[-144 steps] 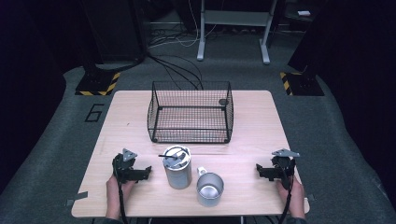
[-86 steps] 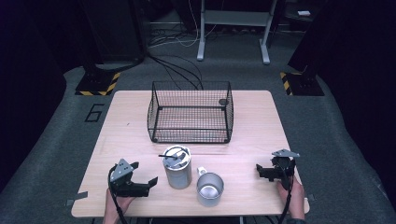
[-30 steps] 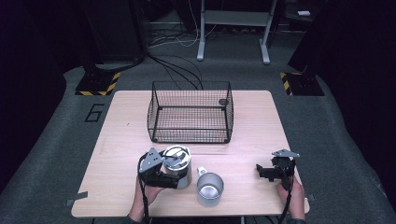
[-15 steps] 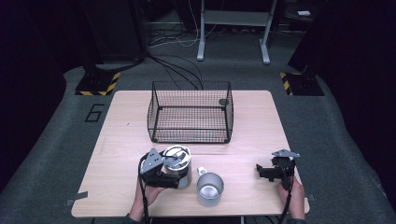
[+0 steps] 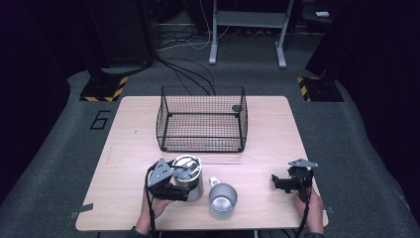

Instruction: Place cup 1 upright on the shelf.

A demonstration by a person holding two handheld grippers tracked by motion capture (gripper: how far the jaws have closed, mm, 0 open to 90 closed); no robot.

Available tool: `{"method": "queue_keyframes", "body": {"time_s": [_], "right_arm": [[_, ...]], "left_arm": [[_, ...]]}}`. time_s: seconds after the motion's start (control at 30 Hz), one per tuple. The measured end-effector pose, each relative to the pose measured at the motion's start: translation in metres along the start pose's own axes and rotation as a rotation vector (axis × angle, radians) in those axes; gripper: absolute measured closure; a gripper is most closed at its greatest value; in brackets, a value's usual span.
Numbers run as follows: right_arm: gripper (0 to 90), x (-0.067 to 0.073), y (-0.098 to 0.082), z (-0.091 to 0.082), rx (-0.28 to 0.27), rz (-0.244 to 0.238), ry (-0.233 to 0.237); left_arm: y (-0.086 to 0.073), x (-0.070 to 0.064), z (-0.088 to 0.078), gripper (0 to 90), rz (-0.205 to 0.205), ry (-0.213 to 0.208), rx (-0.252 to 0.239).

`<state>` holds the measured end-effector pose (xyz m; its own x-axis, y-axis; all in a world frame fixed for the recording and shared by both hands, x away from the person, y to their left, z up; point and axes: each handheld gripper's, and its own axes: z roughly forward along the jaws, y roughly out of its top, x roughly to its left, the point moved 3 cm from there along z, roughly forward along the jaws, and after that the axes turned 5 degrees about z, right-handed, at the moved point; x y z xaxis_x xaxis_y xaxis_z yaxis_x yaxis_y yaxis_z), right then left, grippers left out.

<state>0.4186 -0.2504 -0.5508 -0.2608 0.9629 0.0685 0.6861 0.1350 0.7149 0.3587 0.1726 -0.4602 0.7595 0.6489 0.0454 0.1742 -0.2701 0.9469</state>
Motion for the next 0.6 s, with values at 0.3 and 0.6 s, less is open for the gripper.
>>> {"method": "queue_keyframes", "body": {"time_s": [0.3, 0.6], "right_arm": [[0.0, 0.0, 0.0, 0.0, -0.001, 0.002, -0.001], [0.0, 0.0, 0.0, 0.0, -0.001, 0.003, -0.001]], "left_arm": [[0.001, 0.008, -0.01, 4.0, -0.029, 0.002, -0.03], [0.011, 0.015, -0.017, 4.0, -0.014, 0.019, -0.034]]}}
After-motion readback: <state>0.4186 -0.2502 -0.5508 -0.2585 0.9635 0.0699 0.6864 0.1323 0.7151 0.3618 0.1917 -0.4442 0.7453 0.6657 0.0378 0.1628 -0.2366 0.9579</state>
